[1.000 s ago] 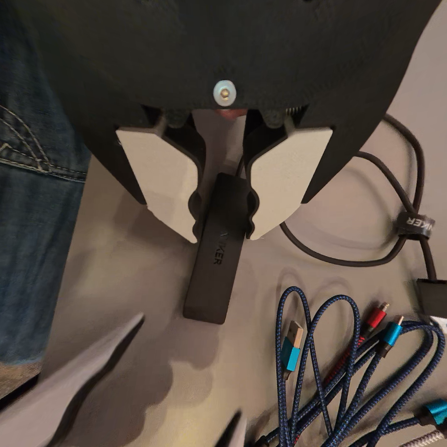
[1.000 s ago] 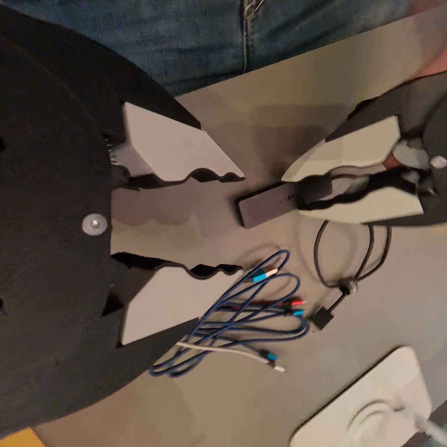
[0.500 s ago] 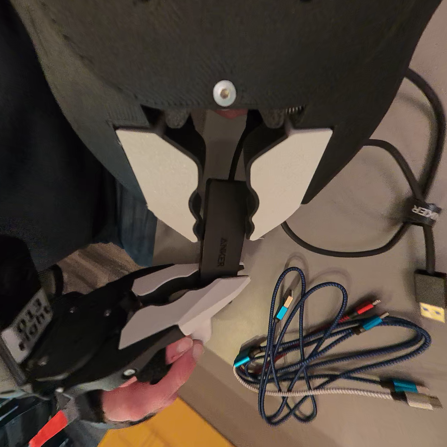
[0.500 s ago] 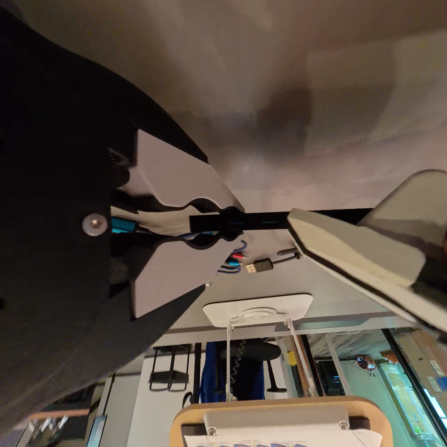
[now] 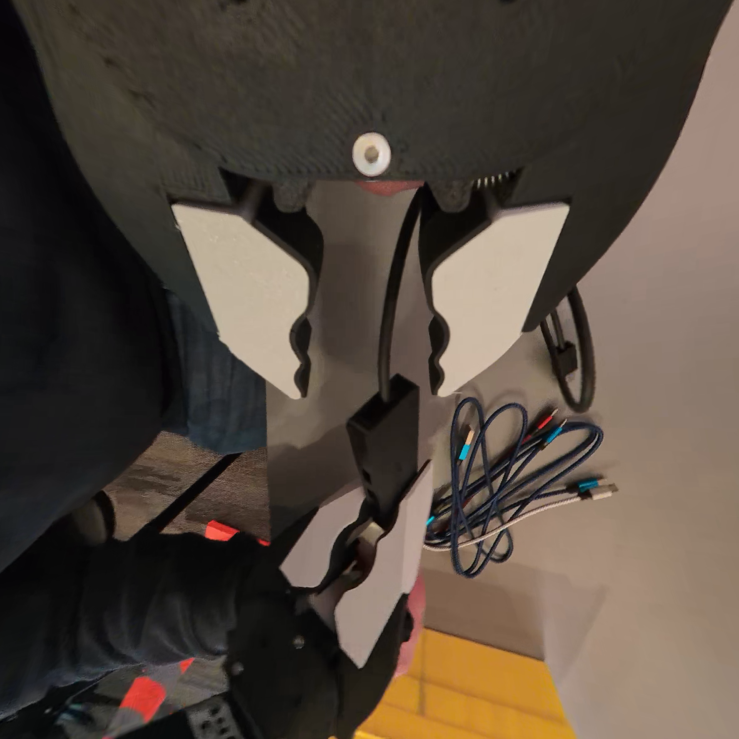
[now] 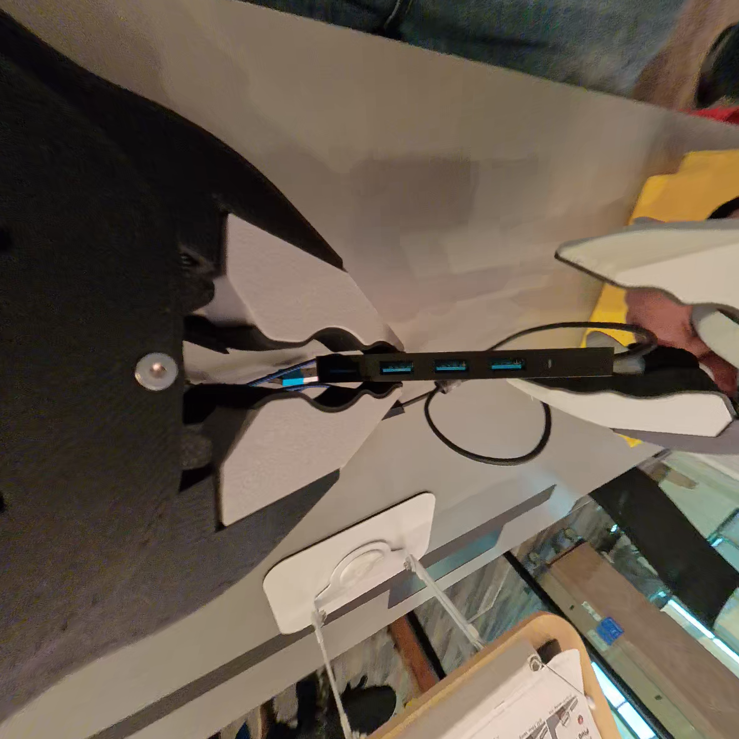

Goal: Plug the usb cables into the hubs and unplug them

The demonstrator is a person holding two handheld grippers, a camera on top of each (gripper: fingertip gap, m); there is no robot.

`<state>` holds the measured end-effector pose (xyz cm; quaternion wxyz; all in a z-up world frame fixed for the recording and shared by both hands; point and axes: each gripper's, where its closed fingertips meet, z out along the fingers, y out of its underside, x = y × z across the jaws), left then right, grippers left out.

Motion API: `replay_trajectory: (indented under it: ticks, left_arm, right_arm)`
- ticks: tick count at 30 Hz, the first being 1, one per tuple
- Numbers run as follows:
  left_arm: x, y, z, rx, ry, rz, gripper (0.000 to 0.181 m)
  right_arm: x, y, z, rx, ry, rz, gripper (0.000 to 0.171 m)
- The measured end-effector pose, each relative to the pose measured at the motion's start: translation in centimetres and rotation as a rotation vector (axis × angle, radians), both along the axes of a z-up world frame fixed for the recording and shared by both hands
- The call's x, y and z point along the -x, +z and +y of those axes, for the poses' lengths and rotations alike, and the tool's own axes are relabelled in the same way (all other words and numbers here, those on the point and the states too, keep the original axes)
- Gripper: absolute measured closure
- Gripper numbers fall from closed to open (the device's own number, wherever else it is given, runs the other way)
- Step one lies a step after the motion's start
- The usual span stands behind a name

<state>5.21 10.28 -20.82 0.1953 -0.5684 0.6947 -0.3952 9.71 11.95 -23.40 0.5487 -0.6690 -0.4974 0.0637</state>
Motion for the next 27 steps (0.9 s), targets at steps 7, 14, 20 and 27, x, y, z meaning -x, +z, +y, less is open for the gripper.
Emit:
replay_trajectory:
  ticks: [7, 14, 20, 27]
  left_arm:
    - [0.0, 2.3, -1.9, 0.072, -0.092, -0.058, 0.127]
    - [0.7, 3.4, -2.7, 0.288, -0.245, -0.001, 0.085]
    - [1.2, 2.3, -5.4, 0.265, -0.486, 0.166, 0.043]
    - [0.2, 3.2, -7.5, 0.276, -0.587, 0.119, 0.034]
  right_arm:
    - [1.0, 1.8, -0.8, 0.022, 0.145, 0.155, 0.163]
    - [2.7, 3.7, -3.2, 0.017, 0.33, 0.131, 0.163]
    - [4.1, 5.1, -4.6, -0.016, 0.464, 0.077, 0.164]
    - [4.2, 5.4, -5.0, -0.02, 0.536, 0.094, 0.163]
